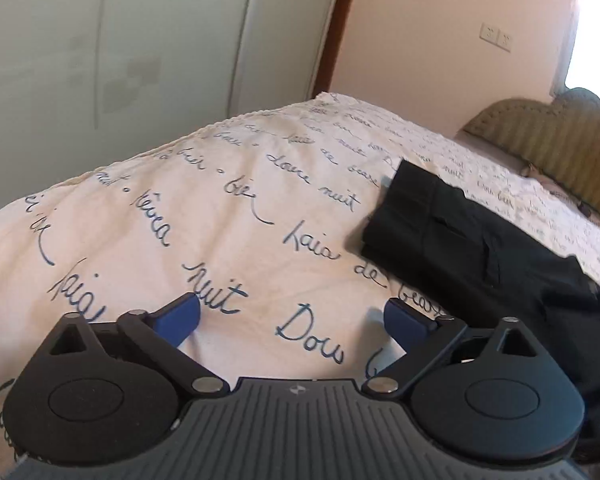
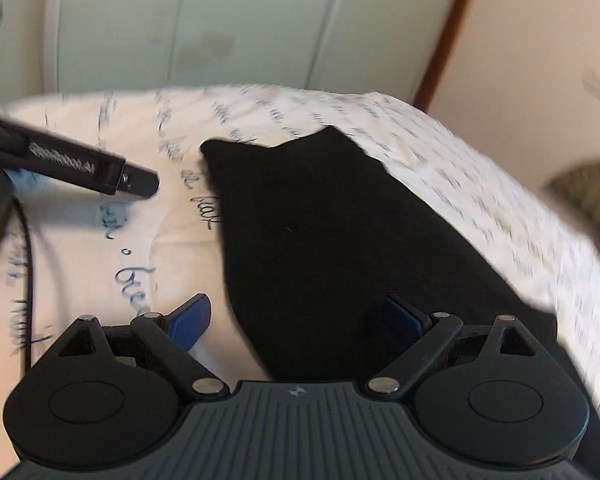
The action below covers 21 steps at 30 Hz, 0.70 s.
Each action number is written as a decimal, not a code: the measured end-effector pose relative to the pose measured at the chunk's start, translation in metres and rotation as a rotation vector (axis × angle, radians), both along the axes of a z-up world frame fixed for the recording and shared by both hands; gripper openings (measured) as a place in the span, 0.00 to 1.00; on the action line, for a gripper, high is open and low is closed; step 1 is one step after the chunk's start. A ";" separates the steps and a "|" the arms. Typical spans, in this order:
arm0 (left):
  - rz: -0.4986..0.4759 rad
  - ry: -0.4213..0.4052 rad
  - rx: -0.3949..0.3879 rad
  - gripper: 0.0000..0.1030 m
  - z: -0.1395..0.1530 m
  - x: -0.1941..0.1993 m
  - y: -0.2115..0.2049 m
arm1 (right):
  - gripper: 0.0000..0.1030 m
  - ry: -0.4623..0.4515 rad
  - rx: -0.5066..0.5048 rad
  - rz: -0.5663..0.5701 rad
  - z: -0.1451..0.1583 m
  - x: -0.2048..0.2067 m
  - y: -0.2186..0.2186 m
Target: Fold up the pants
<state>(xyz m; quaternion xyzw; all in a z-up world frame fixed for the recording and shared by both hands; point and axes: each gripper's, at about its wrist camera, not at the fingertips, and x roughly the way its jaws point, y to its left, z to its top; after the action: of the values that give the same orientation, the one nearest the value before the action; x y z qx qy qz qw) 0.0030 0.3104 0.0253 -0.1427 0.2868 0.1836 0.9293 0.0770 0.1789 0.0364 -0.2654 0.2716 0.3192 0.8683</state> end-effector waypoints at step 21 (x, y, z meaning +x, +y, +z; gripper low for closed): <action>-0.017 -0.054 -0.087 1.00 -0.001 -0.010 0.015 | 0.25 -0.090 0.054 -0.035 -0.011 0.007 0.028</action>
<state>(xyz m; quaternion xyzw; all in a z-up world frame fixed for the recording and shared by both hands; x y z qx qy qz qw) -0.0068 0.3255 0.0240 -0.1854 0.2705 0.1590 0.9312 0.0838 0.2071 0.0251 -0.2513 0.2282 0.2990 0.8918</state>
